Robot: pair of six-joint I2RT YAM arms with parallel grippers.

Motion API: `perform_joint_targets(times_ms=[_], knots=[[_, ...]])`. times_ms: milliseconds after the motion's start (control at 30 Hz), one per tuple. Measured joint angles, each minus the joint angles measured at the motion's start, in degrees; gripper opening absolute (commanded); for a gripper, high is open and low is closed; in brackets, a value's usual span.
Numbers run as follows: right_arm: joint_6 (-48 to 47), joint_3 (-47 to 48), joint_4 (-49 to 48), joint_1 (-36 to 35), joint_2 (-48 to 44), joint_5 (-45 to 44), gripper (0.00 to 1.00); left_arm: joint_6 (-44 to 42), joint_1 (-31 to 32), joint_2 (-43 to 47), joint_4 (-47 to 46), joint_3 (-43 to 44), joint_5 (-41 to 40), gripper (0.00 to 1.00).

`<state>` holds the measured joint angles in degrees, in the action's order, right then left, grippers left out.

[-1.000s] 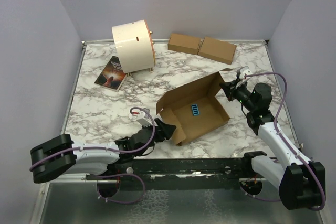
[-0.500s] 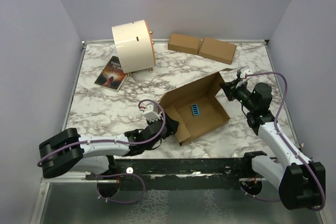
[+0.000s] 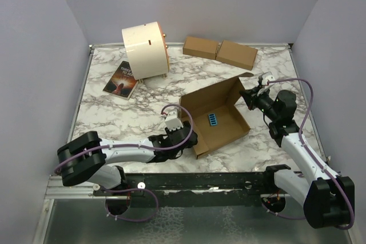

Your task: Fold the paper box

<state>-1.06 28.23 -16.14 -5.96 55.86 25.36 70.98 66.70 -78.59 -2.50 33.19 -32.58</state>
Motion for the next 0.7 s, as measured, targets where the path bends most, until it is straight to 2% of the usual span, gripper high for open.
perform_joint_targets(times_ms=[100,200,433,633,700], knots=[[0.24,0.0,0.0,0.0,0.0,0.0,0.01,0.26,0.0,-0.63,1.81,1.14,-0.02,0.41],[0.63,0.02,0.02,0.0,0.0,0.0,0.01,0.37,0.0,-0.96,3.06,1.22,-0.28,0.33],[1.7,0.11,0.17,0.02,0.0,1.03,0.01,-0.76,-0.24,-2.8,6.95,4.04,-2.45,0.27],[2.71,0.11,0.2,0.09,0.0,1.29,0.01,-6.23,-2.97,-4.81,8.59,6.78,-3.89,0.1],[2.82,0.13,0.22,0.15,0.0,1.29,0.01,-9.35,-5.11,-5.62,8.13,7.58,-3.72,0.09]])
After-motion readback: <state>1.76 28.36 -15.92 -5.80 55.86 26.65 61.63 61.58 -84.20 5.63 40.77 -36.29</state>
